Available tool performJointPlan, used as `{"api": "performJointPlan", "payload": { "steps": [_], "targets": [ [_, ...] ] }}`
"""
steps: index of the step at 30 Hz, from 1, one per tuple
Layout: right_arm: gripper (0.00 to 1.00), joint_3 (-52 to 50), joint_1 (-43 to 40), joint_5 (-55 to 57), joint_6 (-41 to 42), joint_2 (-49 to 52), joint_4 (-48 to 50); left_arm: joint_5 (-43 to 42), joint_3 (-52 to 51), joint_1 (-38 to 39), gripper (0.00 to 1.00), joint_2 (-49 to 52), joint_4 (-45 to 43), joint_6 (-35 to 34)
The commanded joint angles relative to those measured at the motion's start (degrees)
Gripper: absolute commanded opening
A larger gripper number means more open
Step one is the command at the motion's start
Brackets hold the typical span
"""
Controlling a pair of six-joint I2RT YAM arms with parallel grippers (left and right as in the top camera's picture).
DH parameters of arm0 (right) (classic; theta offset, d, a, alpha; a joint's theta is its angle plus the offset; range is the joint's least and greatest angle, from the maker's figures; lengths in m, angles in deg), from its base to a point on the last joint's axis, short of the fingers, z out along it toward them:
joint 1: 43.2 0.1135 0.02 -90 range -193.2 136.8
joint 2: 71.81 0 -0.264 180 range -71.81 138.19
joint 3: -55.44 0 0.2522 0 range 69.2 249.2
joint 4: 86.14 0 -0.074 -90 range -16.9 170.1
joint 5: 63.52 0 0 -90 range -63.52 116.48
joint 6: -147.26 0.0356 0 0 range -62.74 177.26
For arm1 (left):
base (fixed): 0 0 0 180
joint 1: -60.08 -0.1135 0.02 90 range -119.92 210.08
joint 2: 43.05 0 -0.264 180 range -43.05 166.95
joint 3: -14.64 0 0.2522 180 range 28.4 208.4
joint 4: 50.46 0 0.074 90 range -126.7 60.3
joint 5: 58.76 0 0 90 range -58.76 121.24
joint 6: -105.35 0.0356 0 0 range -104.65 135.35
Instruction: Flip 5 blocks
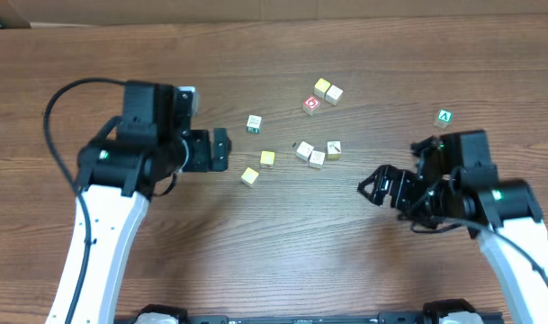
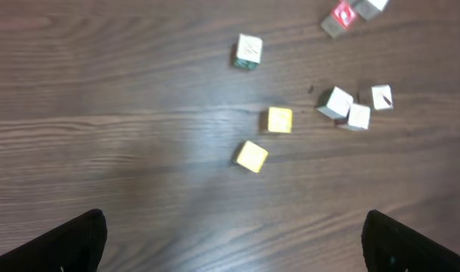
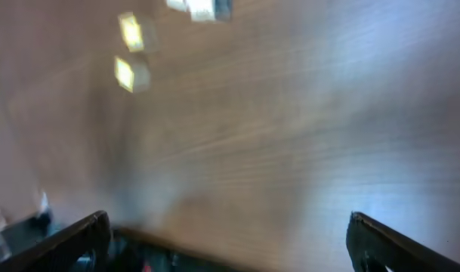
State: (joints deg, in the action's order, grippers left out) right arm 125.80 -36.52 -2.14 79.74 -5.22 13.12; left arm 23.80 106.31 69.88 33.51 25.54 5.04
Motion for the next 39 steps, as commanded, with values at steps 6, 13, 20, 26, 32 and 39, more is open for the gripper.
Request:
{"api": "performJointPlan", "payload": {
  "steps": [6, 13, 20, 26, 32, 39],
  "targets": [
    [1.0, 1.2, -0.28, -3.39, -0.17, 7.04, -10.91, -7.91, 1.2, 0.46, 1.0, 3.39, 4.52, -3.02],
    [1.0, 1.2, -0.28, -3.08, -0.15, 8.07, -11.98, -9.07, 1.2, 0.46, 1.0, 3.69, 5.05, -2.99],
    [1.0, 1.2, -0.28, -0.04, -0.17, 8.07, -10.47, -9.09, 1.2, 0.46, 1.0, 3.69, 5.01, -3.02],
    [1.0, 1.2, -0.28, 1.2, -0.17, 8.07, -9.86, -9.09, 1.2, 0.46, 1.0, 3.69, 4.81, -3.02],
    [1.0, 1.2, -0.28, 3.61, -0.37, 8.07, -10.1, -9.11, 1.2, 0.46, 0.99, 3.69, 5.11, -2.99],
    [1.0, 1.2, -0.28, 4.85, -0.35, 8.07, -10.34, -8.76, 1.2, 0.46, 0.69, 3.69, 5.99, -3.04]
  ]
}}
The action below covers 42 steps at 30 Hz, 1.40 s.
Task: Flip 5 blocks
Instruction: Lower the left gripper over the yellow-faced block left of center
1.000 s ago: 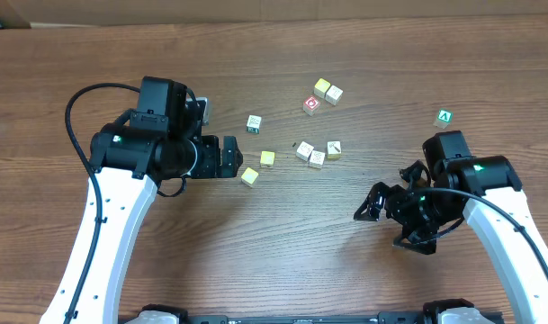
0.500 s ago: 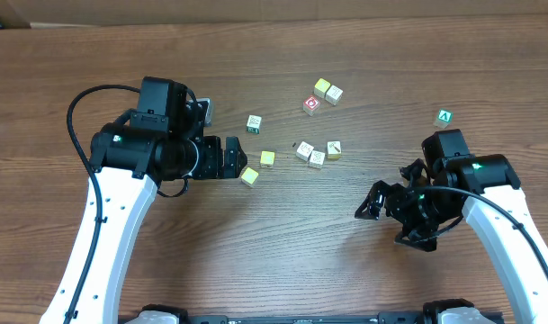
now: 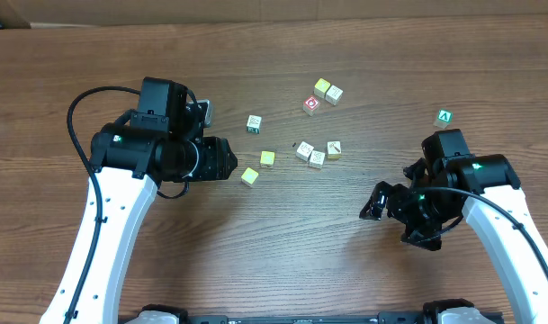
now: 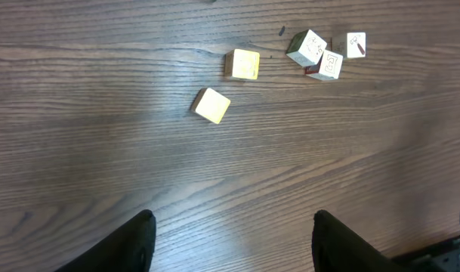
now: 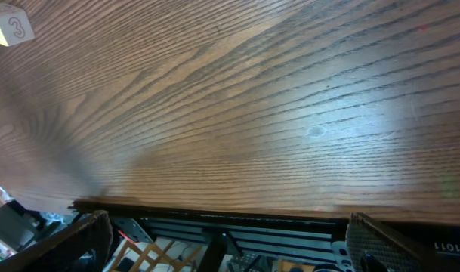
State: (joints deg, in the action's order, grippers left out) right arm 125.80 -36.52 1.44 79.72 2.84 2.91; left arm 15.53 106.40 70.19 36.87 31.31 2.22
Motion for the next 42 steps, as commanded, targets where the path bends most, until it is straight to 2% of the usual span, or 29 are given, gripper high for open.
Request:
{"api": "performJointPlan", "payload": {
  "steps": [1, 2, 5, 7, 14, 17, 19, 21, 22, 23, 26, 40, 42],
  "targets": [
    [1.0, 1.2, -0.28, 1.62, -0.35, 0.0, -0.33, -0.48, 1.11, 0.17, 0.8, 0.33, 0.52, -0.22],
    [1.0, 1.2, -0.28, 2.21, -0.33, 0.0, -0.57, -0.48, 1.11, 0.15, 0.9, 0.33, 1.09, -0.2],
    [1.0, 1.16, -0.28, 4.52, -0.33, 0.0, -1.18, -0.46, 1.11, 0.15, 0.91, 0.33, 2.58, -0.17],
    [1.0, 1.16, -0.28, 5.16, -0.35, 0.0, -1.46, -0.42, 1.11, 0.15, 1.0, 0.33, 3.87, -0.17],
    [1.0, 1.11, -0.26, 7.06, -0.39, 0.0, -1.62, -0.44, 1.11, 0.15, 1.0, 0.33, 4.44, -0.17],
    [1.0, 1.11, -0.26, 7.04, -2.89, 0.0, -1.6, -0.44, 1.11, 0.15, 1.0, 0.33, 4.92, -0.13],
    [1.0, 1.11, -0.26, 7.06, -3.5, 0.0, -1.6, -0.44, 1.11, 0.15, 0.95, 0.33, 4.87, -0.15],
    [1.0, 1.11, -0.28, 7.04, -3.63, 0.0, -1.6, -0.42, 1.11, 0.15, 0.84, 0.33, 4.79, -0.15],
    [1.0, 1.11, -0.28, 7.06, -3.63, 0.0, -1.6, -0.42, 1.11, 0.15, 0.83, 0.33, 4.76, -0.17],
    [1.0, 1.11, -0.26, 7.04, -3.63, 0.0, -1.57, -0.42, 1.11, 0.15, 0.91, 0.33, 4.79, -0.17],
    [1.0, 1.11, -0.26, 7.02, -4.15, 0.0, -1.6, -0.44, 1.11, 0.15, 0.98, 0.33, 4.85, -0.2],
    [1.0, 1.11, -0.28, 7.02, -4.48, 0.0, -1.6, -0.48, 1.11, 0.15, 1.0, 0.33, 5.25, -0.17],
    [1.0, 1.11, -0.26, 7.02, -4.48, 0.0, -1.57, -0.42, 1.11, 0.17, 0.83, 0.33, 5.16, -0.15]
  ]
}}
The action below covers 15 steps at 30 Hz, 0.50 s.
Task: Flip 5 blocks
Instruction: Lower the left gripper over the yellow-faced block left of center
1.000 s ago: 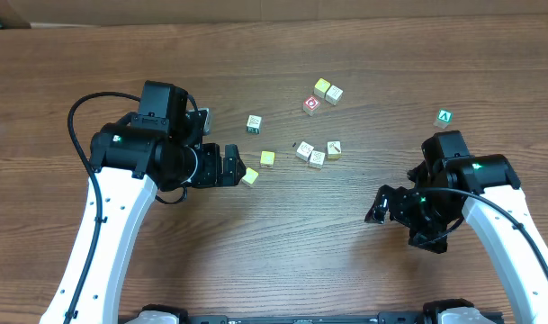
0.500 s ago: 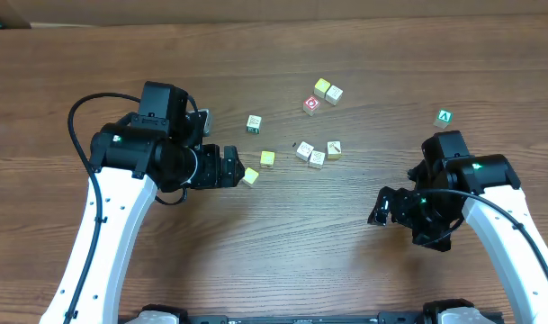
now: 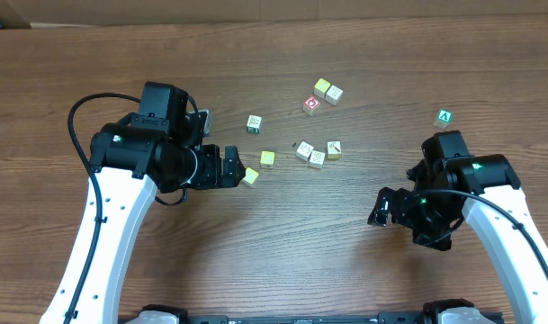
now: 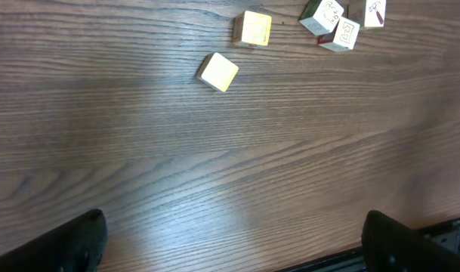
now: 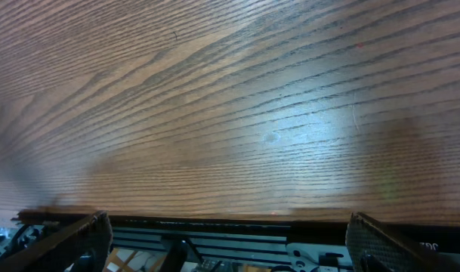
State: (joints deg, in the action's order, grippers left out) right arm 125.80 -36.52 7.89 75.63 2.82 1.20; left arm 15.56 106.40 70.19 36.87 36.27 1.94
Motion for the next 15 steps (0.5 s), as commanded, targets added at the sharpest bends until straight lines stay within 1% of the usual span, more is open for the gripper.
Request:
{"api": "performJointPlan", "payload": {
  "steps": [1, 2, 3, 6, 11, 15],
  "targets": [
    [1.0, 1.11, -0.28, 0.57, -0.42, 0.02, 0.15, -0.44, 1.11, 0.17, 0.73, 0.33, 0.09, 0.15],
    [1.0, 1.11, -0.26, 0.57, -0.39, 0.02, 0.15, -0.26, 1.11, 0.17, 0.66, 0.33, -0.02, 0.22],
    [1.0, 1.11, -0.26, 0.57, -0.42, 0.02, 0.22, 0.02, 1.11, 0.17, 0.62, 0.33, -0.22, 0.33],
    [1.0, 1.11, -0.26, 0.57, -0.39, 0.02, 0.57, 1.25, 0.87, 0.57, 0.67, 0.39, -1.18, 0.33],
    [1.0, 1.11, -0.26, 0.55, -0.39, 0.02, 0.57, 3.87, 0.79, 2.14, 0.66, 1.57, -1.27, 0.31],
    [1.0, 1.11, -0.26, 0.57, -0.42, 0.02, 0.63, 4.11, 0.79, 3.52, 0.67, 4.09, -2.27, 0.37]
  ]
}}
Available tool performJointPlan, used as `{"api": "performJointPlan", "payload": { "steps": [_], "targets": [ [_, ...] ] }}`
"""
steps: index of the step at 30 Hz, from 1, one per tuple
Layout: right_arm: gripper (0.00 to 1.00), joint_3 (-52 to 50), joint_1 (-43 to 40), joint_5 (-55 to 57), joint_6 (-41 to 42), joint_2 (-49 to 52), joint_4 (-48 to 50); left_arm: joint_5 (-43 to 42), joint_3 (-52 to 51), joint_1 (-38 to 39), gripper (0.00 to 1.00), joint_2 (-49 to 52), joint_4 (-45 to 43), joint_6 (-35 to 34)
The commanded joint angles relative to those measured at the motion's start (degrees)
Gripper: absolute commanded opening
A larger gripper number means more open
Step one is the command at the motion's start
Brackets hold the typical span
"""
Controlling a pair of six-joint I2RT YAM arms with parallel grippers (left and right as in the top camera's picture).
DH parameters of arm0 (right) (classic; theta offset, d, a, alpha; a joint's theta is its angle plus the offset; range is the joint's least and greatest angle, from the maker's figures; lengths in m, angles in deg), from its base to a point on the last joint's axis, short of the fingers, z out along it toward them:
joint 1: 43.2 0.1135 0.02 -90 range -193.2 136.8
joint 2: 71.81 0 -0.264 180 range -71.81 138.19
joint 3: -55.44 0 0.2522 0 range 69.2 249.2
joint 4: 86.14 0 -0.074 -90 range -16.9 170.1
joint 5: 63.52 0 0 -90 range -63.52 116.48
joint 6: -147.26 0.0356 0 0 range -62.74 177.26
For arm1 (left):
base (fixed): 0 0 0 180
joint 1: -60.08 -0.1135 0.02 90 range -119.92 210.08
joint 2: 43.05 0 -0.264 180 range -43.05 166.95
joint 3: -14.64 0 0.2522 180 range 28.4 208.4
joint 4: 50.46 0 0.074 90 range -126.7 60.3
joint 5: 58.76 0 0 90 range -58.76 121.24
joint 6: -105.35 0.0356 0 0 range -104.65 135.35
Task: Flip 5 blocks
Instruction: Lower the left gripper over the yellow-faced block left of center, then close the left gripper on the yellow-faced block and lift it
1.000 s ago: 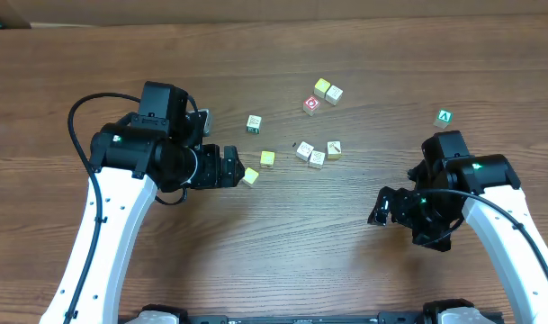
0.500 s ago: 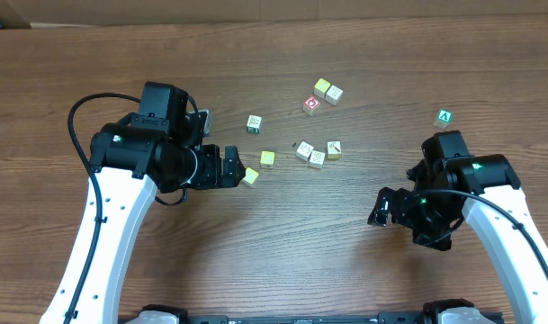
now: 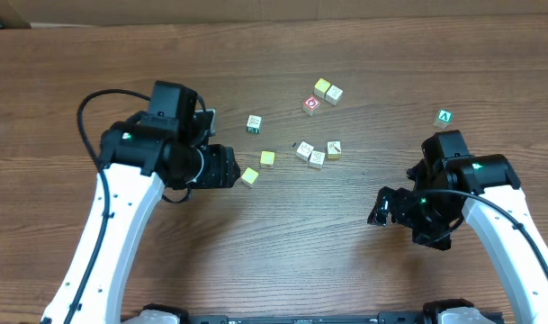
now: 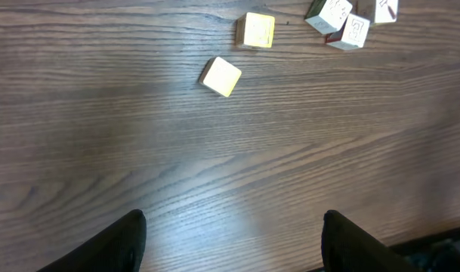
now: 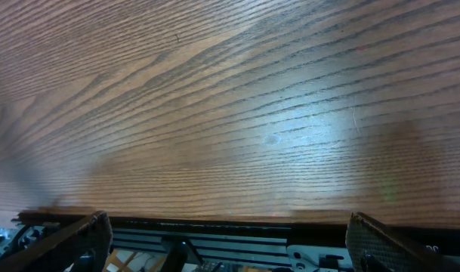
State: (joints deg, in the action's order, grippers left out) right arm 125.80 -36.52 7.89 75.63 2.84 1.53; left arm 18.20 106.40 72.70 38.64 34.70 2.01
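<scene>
Several small blocks lie scattered on the wooden table [image 3: 282, 243]. A plain yellow block [image 3: 249, 176] sits nearest my left gripper [image 3: 227, 168], which is open just to its left. In the left wrist view that yellow block [image 4: 221, 76] lies ahead of the open left gripper [image 4: 231, 230], with a second yellow block [image 4: 256, 29] behind it. Further right is a cluster of white picture blocks [image 3: 316, 153]. My right gripper [image 3: 380, 205] is open and empty near the table's front edge; its wrist view shows only bare wood and the edge [image 5: 214, 219].
A white and green block [image 3: 254, 123], a red block [image 3: 311, 105] and a yellow and white pair [image 3: 327, 90] lie further back. A green "A" block [image 3: 444, 117] sits alone behind the right arm. Framework shows below the table's front edge [image 5: 184, 249].
My left gripper's fingers stand closer together than before, still open, and the arm has shifted slightly right toward the yellow block. The right arm and the blocks have not moved.
My left gripper was open up and to the left of the two yellow blocks, and the right gripper pointed left at mid-table. Then the left was beside the nearer yellow block and the right nearer the front edge. No block has moved.
</scene>
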Motion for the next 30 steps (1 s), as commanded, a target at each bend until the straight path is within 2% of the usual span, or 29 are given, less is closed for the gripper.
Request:
{"api": "performJointPlan", "payload": {
  "steps": [1, 17, 19, 23, 30],
  "targets": [
    [1.0, 1.11, -0.26, 0.57, -0.44, 0.0, 0.31, 1.42, 0.79, 1.38, 0.67, 3.19, -1.18, 0.28],
    [1.0, 1.11, -0.26, 0.57, -0.66, 0.0, 0.2, 0.94, 0.79, 4.31, 0.71, 14.99, -8.92, 0.92],
    [1.0, 1.11, -0.26, 0.57, -0.68, 0.0, 0.2, 0.63, 0.79, 4.35, 0.69, 15.47, -10.34, 0.94],
    [1.0, 1.11, -0.26, 0.52, -0.68, 0.0, 0.2, 1.29, 0.79, 4.35, 0.59, 16.94, -12.76, 1.22],
    [1.0, 1.11, -0.26, 0.52, -0.66, 0.0, -0.7, 1.05, 0.79, 4.46, 0.59, 25.16, -14.25, 8.68]
  ]
}}
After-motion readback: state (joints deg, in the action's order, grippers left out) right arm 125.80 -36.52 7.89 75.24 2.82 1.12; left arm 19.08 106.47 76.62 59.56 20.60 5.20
